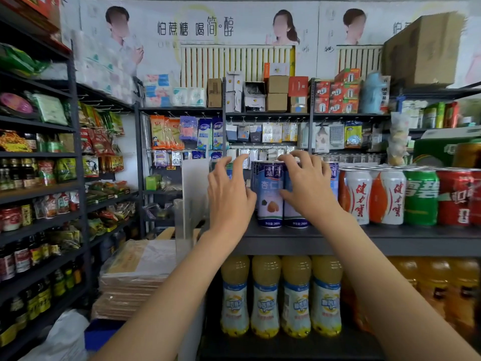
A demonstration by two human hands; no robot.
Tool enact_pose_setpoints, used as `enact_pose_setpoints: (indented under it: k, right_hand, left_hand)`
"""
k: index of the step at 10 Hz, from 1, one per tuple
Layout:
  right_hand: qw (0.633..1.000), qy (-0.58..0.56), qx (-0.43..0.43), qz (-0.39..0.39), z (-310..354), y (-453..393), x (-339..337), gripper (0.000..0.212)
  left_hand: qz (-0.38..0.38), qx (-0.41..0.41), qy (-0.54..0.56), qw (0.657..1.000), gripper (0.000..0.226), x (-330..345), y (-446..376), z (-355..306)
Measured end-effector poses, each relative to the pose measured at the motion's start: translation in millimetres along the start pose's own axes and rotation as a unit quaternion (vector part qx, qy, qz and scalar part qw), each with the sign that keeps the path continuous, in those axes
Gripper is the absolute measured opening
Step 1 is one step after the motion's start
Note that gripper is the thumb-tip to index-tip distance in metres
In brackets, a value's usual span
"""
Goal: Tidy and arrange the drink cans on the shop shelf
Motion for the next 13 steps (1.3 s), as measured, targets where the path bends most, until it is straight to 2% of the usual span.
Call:
enact_pose_setpoints:
  k: [1,3,4,5,6,7,9,10,12,13]
  right_hand:
    - [0.999,-0.028,0.026,-0.021,-30,17,-7,0.061]
    - [0.993,-0.028,0.110,0.030,-118,57,-5,0.055]
    - [0.989,-0.019,0.145,0.027,-179,78,-10,0.058]
    - [0.983,-0.019,0.181,-0.001,-247,94,-19,0.068]
    - [0.987,0.007,0.163,0.005,-299,98,-20,0.085]
    - [0.990,-0.006,0.138,-0.006,-334,98,-20,0.091]
    - [0.997,0.014,0.074,-0.010,-359,95,-16,0.095]
    - [0.998,-0.004,0.059,-0.029,-363,95,-16,0.095]
    - [0.998,-0.027,0.049,-0.029,-359,96,-16,0.091]
    - [0.984,-0.148,0.047,-0.087,-359,109,-53,0.075]
  left_hand:
    - [0.016,0.012,0.017,1.000,0.064,12,10,-24]
    - [0.056,0.060,0.034,0.996,0.047,61,38,-90]
    - [0.064,0.084,0.034,0.994,0.044,93,45,-138]
    - [0.064,0.080,0.022,0.995,0.047,126,43,-187]
    - [0.066,0.040,-0.007,0.997,0.055,158,33,-225]
    - [0.077,0.020,-0.059,0.995,0.069,182,25,-251]
    - [0.090,0.055,-0.180,0.978,0.078,210,12,-275]
    - [0.105,0.065,-0.202,0.972,0.087,215,7,-276]
    - [0.106,0.054,-0.175,0.977,0.087,215,10,-281]
    - [0.058,0.073,-0.069,0.993,0.078,192,26,-294]
Point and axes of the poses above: each hand's wrist, its own y-axis away from the middle knuckle, its own x-axis out of the palm, z = x × y, the point moved 5 cm from there along -y, towards the middle knuckle, and after that the axes turned 7 degrees about z, right-handed, at the moved point
